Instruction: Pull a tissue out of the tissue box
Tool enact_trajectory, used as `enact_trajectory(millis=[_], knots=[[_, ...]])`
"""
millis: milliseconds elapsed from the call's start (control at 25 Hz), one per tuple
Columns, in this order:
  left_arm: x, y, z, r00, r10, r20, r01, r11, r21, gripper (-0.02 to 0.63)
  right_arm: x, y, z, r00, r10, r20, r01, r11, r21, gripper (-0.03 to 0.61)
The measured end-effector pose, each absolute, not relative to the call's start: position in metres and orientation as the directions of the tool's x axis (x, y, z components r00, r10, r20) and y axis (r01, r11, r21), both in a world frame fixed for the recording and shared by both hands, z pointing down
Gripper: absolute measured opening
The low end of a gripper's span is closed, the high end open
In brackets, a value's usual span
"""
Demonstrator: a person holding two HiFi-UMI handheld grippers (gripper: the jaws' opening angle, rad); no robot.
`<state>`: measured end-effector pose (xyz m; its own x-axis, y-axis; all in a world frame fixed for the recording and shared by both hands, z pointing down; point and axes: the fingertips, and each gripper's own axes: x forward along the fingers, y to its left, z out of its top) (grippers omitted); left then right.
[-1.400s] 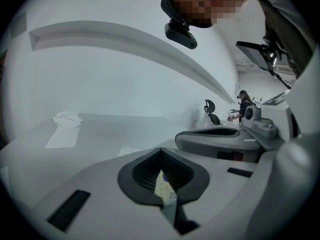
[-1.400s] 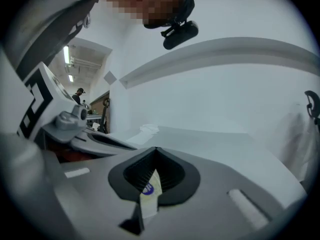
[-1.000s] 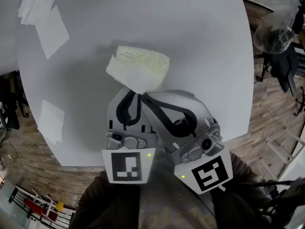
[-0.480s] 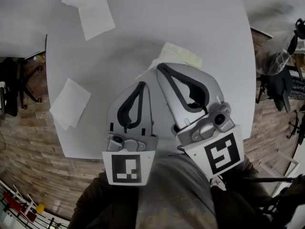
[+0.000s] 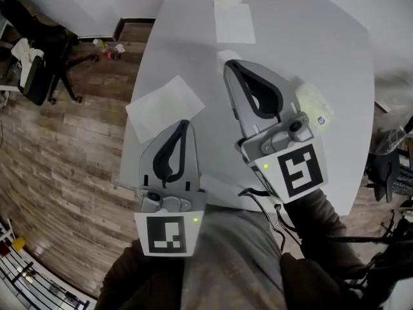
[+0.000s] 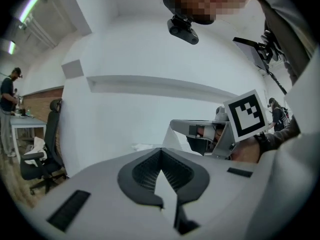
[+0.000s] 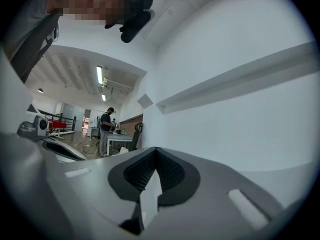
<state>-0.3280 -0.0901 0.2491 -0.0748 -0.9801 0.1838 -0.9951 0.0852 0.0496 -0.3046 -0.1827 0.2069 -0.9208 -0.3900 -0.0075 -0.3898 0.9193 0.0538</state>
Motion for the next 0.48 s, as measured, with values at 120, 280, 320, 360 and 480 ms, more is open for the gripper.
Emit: enact_trajectory(millis=[120, 280, 320, 360, 480], knots=[[-0.363, -0.060, 0.252, -0.140, -0.973, 0.186, -0.987, 0.151, 0.046, -0.002, -0.343, -0.163, 0.212, -0.938, -0.345, -0.024, -0.346, 0.937, 0.046, 0.002], [-0.395, -0.029, 0.264, -0.196, -0.959, 0.205, -0.976, 0.212, 0.054, -0.002, -0.371, -0.139, 0.244, -0.951, -0.309, 0.022, -0.308, 0.951, 0.031, 0.003], [-0.400, -0.023, 0.267, -0.203, -0.956, 0.210, -0.974, 0.219, 0.056, -0.002, -0.375, -0.131, 0.256, -0.953, -0.300, 0.046, -0.299, 0.954, 0.022, 0.002], [-0.405, -0.019, 0.270, -0.209, -0.955, 0.212, -0.973, 0.225, 0.058, -0.002, -0.378, -0.123, 0.268, -0.954, -0.289, 0.073, -0.289, 0.957, 0.012, 0.002], [-0.414, -0.012, 0.274, -0.217, -0.953, 0.211, -0.970, 0.235, 0.062, -0.002, -0.386, -0.096, 0.309, -0.956, -0.244, 0.164, -0.251, 0.968, -0.020, 0.003]])
